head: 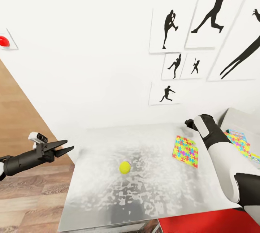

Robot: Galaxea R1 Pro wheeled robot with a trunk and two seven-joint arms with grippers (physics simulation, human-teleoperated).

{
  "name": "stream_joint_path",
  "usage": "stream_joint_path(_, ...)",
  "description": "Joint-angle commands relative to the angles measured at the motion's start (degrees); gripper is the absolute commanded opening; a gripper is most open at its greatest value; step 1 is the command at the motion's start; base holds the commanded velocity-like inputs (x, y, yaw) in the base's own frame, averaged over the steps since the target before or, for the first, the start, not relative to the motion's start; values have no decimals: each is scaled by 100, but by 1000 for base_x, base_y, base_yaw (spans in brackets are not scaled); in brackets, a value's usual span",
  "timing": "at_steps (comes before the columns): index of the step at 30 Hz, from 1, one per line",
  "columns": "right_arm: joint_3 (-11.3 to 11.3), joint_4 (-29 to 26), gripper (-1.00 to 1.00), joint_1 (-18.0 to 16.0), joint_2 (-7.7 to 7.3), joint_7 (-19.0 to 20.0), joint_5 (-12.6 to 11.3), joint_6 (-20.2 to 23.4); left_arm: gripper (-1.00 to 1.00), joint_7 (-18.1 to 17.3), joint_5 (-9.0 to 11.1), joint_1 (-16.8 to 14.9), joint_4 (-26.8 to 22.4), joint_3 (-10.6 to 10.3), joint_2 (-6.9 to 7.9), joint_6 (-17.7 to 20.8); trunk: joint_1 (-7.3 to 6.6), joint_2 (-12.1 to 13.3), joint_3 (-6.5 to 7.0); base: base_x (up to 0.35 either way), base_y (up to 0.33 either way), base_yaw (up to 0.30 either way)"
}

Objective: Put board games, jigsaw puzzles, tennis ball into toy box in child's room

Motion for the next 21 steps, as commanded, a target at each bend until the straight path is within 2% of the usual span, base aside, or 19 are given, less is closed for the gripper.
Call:
stream_joint_path(1,3,-8,100,-4,-3,-48,-61,11,100,-20,-18,-234,-17,-11,-1,19,3,-12,-21,0,0,0)
stream_joint_path(2,3,-8,100,-4,-3,-47,-61,11,100,-15,-15,-359,-23,-17,-5,19,3,-12,-31,0,0,0)
stream_joint_path(3,3,-8,100,-4,-1,-47,-60,11,100,-10,-8,-614,-32,-52,-15,19,3,-12,-40,0,0,0)
stream_joint_path(5,3,-8,100,-4,1,-47,-61,11,100,-8,-1,-1065,-41,-256,-28,19,3,-12,-59,0,0,0)
stream_joint_path(6,3,-8,100,-4,2,-47,-61,11,100,-8,2,-1166,-42,-328,-29,19,3,-12,-69,0,0,0)
stream_joint_path(8,3,-8,100,-4,1,-47,-62,11,100,16,7,-1574,-42,-638,-53,19,3,-12,-87,0,0,0)
stream_joint_path(9,3,-8,100,-4,1,-47,-62,11,100,26,6,-1668,-42,-720,-62,19,3,-12,-97,0,0,0)
stream_joint_path(11,3,-8,100,-4,-1,-47,-62,11,100,62,5,-1996,-40,-1073,-147,19,3,-12,-116,0,0,0)
stream_joint_path(12,3,-8,100,-4,-2,-47,-62,11,100,73,5,-2066,-40,-1163,-183,19,3,-12,-125,0,0,0)
stream_joint_path(15,3,-8,100,-4,-5,-47,-62,11,100,224,-13,-2508,-34,-1632,-527,19,3,-12,-154,0,0,0)
stream_joint_path(16,3,-8,100,-4,-7,-47,-62,11,100,271,-16,-2575,-33,-1712,-601,19,3,-12,-163,0,0,0)
stream_joint_path(18,0,-8,100,-4,-8,-47,-62,8,100,483,-25,-2783,-30,-2015,-837,19,3,-12,-182,0,0,0)
stream_joint_path(21,-4,-8,100,-4,-8,-45,-62,10,100,654,-29,-2891,-24,-2218,-959,19,3,-12,-210,0,0,0)
